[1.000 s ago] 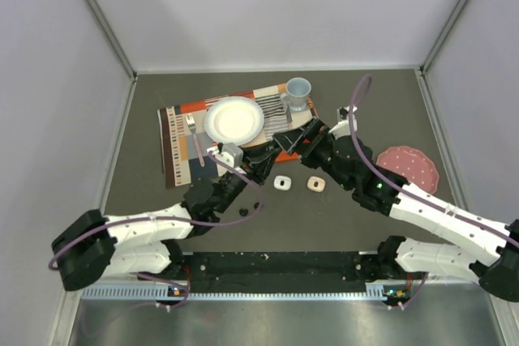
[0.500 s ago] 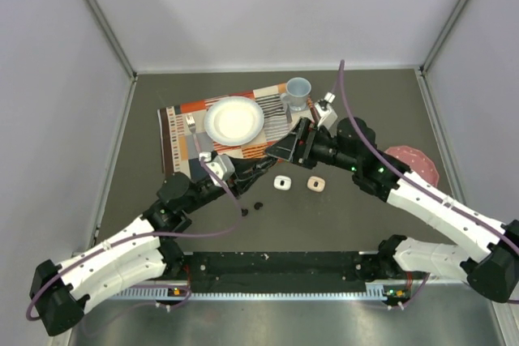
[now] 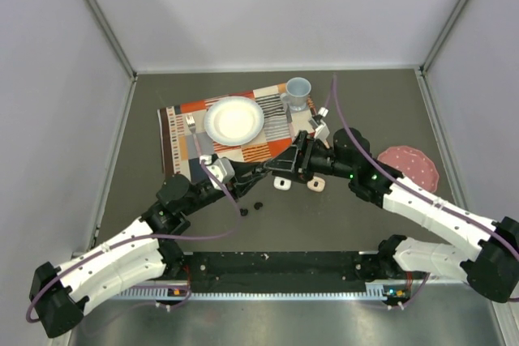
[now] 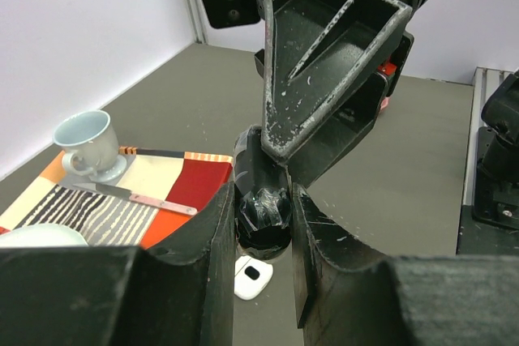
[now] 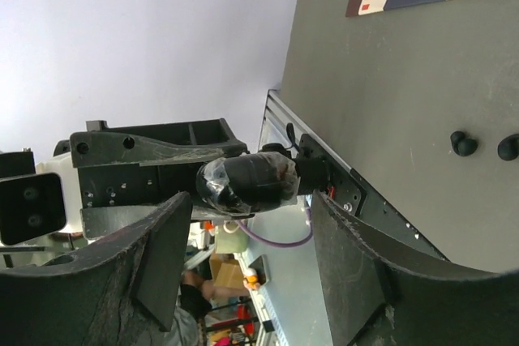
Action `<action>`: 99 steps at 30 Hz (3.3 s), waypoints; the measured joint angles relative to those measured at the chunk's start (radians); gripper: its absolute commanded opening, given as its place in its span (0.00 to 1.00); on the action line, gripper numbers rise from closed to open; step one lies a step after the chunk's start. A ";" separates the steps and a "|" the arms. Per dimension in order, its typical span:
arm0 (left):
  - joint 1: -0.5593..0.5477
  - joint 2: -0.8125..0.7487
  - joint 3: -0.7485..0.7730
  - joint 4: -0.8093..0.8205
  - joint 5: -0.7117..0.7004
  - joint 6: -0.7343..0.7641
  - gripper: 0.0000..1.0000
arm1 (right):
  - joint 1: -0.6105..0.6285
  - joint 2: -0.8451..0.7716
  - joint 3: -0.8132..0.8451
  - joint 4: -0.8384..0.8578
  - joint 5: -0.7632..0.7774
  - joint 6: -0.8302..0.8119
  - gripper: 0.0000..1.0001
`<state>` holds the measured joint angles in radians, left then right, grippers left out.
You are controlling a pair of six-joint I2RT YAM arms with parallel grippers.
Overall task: Insert the wireless bluetooth earbuds into the charging case
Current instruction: Pass from the left arm to the right, then pass from the right arm to the left
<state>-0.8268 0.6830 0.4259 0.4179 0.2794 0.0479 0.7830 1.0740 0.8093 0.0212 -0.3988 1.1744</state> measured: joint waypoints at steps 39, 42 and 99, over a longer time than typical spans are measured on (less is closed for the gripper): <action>0.007 -0.011 -0.012 0.030 -0.015 -0.001 0.00 | -0.001 0.013 -0.094 0.220 0.011 0.113 0.60; 0.007 -0.011 -0.012 0.030 -0.008 -0.001 0.00 | -0.001 0.013 -0.095 0.227 0.017 0.114 0.60; 0.007 0.010 -0.220 0.517 -0.112 -0.162 0.49 | 0.000 0.068 -0.212 0.601 0.032 0.376 0.03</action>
<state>-0.8200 0.6930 0.2054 0.9348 0.1677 -0.1143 0.7830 1.1423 0.5968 0.6220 -0.3664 1.5501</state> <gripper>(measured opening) 0.498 0.416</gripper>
